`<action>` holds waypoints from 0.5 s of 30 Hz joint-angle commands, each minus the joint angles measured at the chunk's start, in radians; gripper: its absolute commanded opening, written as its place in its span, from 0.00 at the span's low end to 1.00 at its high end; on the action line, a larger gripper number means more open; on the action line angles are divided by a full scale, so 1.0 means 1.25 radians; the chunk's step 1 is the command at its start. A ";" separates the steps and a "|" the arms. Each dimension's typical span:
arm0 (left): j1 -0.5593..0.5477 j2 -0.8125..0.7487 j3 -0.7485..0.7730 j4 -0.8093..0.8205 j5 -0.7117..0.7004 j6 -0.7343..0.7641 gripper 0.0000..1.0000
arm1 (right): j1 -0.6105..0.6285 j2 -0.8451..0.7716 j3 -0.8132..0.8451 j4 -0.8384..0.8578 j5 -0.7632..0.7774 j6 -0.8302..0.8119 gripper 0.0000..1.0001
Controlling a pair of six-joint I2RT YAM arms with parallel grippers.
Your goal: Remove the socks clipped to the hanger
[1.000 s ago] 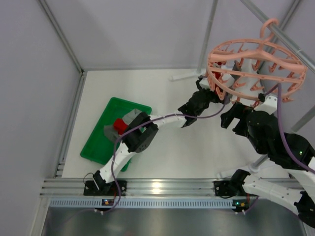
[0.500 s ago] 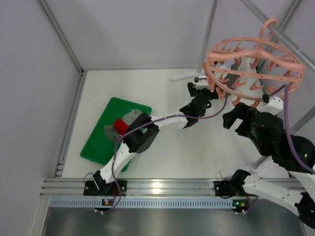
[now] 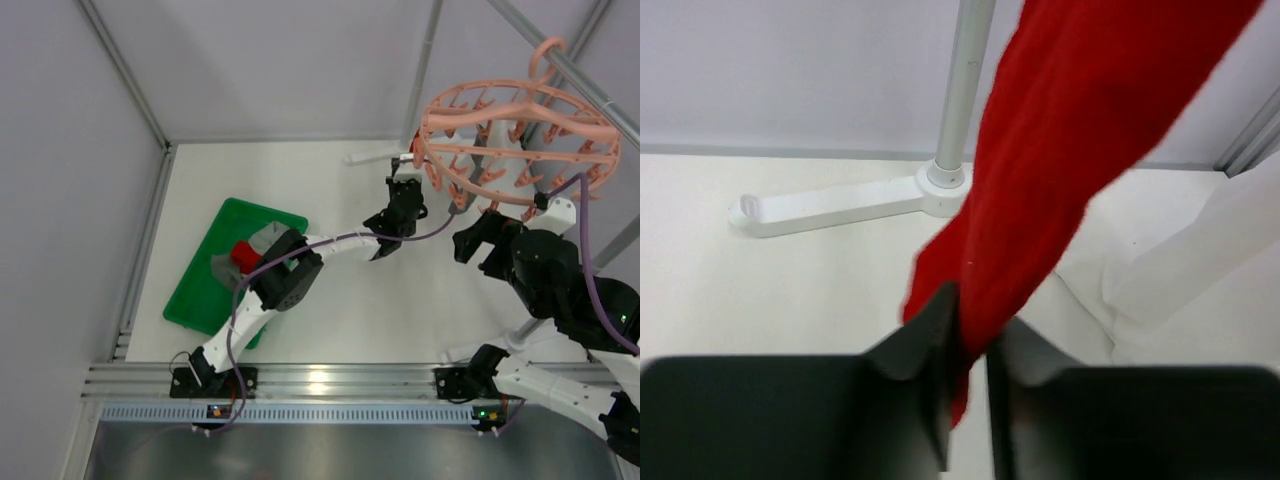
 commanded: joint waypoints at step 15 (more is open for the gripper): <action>-0.081 -0.451 -0.511 0.021 -0.045 -0.040 0.11 | 0.005 -0.052 0.051 0.110 -0.303 -0.181 0.99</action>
